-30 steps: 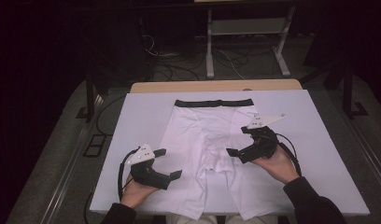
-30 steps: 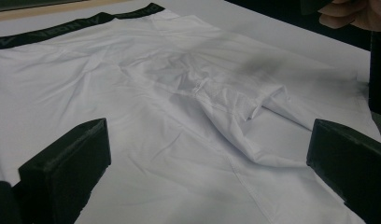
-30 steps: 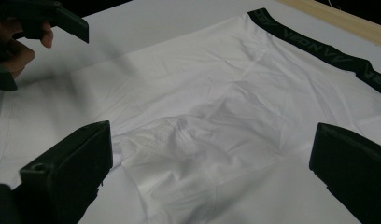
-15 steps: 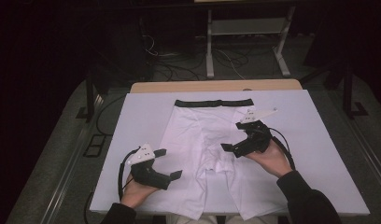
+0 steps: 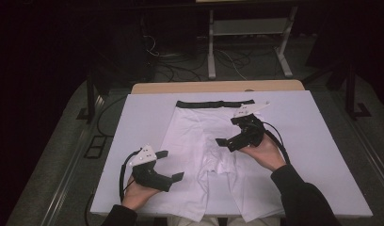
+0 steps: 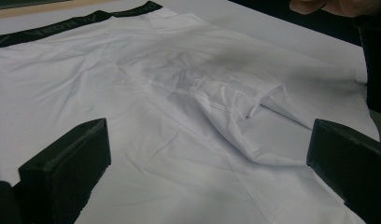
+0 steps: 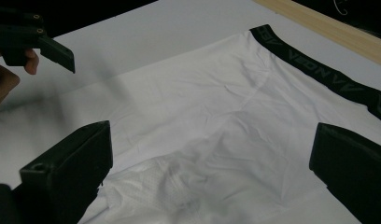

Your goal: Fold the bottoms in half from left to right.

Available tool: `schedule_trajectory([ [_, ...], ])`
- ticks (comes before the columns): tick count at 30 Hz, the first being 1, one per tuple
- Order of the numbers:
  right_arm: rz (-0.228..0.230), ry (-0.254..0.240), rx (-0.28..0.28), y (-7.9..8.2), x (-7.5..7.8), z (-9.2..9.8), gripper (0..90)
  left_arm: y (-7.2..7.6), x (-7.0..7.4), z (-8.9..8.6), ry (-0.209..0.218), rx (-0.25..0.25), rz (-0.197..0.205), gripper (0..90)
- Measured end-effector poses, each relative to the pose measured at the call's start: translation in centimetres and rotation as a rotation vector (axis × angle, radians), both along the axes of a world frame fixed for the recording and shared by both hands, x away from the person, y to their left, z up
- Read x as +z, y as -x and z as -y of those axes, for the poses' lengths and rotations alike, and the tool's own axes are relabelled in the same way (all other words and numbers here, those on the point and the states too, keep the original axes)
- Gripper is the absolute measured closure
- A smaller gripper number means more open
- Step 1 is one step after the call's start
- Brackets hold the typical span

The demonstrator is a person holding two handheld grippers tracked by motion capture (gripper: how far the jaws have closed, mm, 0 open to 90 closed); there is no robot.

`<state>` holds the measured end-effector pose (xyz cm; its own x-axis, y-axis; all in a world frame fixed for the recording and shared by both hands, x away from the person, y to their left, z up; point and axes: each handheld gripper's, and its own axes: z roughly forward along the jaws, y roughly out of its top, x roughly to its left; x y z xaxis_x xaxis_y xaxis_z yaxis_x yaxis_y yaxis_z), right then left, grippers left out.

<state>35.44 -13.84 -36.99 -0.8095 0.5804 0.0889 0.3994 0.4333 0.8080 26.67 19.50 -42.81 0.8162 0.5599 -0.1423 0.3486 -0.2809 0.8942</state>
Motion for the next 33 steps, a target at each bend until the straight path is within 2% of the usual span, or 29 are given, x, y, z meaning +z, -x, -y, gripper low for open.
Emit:
schedule_trajectory([
  [11, -0.004, -0.002, -0.006, -1.7, 0.6, -1.0, 0.0, 0.0, 0.0, 0.0, 0.003, -0.002, -0.002, 0.0],
  [23, -0.009, 0.011, 0.004, -3.7, 1.6, -3.1, 0.0, 0.0, 0.0, -0.1, 0.012, -0.004, -0.003, 0.0],
  [33, -0.013, 0.017, 0.01, -5.2, 1.6, -4.8, 0.0, 0.0, 0.0, -0.1, 0.018, -0.006, -0.002, 0.0],
])
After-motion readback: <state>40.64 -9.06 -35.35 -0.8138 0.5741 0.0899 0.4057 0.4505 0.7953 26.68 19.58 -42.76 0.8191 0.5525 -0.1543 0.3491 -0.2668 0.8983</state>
